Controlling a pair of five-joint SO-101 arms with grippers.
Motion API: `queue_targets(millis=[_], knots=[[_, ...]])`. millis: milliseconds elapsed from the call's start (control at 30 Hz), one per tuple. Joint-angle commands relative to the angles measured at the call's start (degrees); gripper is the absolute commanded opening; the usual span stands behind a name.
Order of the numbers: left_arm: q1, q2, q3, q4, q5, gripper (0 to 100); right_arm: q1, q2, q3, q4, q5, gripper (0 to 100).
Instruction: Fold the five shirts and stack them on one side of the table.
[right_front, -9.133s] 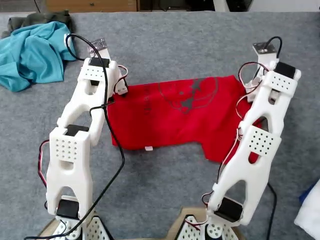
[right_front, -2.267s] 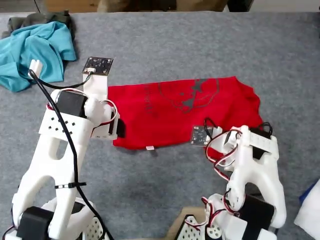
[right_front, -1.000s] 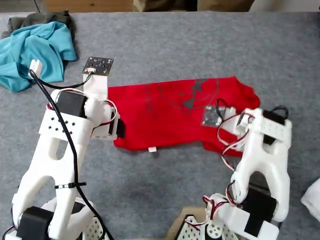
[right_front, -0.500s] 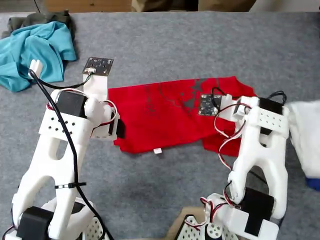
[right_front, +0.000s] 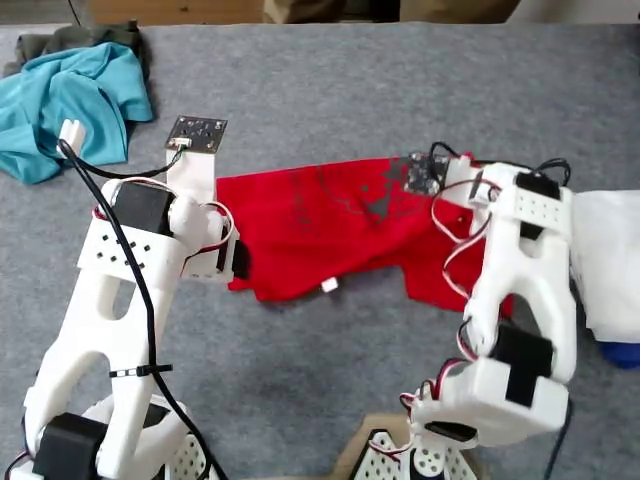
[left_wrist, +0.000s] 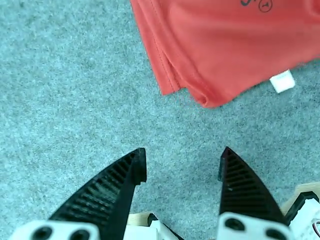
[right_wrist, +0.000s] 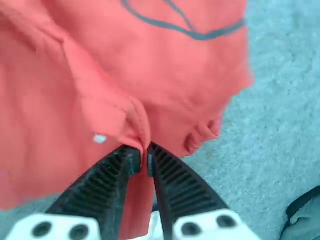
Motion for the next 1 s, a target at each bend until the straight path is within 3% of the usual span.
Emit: queue_targets(millis=[0,233,367,467,667,833,967], knots=[[-0.09,-1.80,-0.53,0.44,-0.18,24,-0.92,1.10,-6.20,1.67,-1.76,2.3],[0.00,-1.80,-0.53,0.26,-0.18,24,-3.56,1.01,-7.43,5.45,-1.85,23.8],[-0.35,-1.80,-0.09,0.44,-1.41,24,-3.56,0.92,-8.13,5.54,-2.81,31.0],[-0.44,-1.80,-0.18,0.44,-1.58,24,-3.30,0.48,-9.45,7.82,-3.52,32.2],[0.88,-1.89,-0.79,0.44,-1.05,24,-4.18,-8.40,-10.51,22.51,-3.08,32.2],[1.67,-1.80,-3.08,0.00,4.66,24,-4.09,-18.77,-3.91,29.36,0.26,32.2],[1.58,-1.19,-3.25,-1.49,9.58,24,-4.53,-25.71,5.76,28.57,1.05,32.2]])
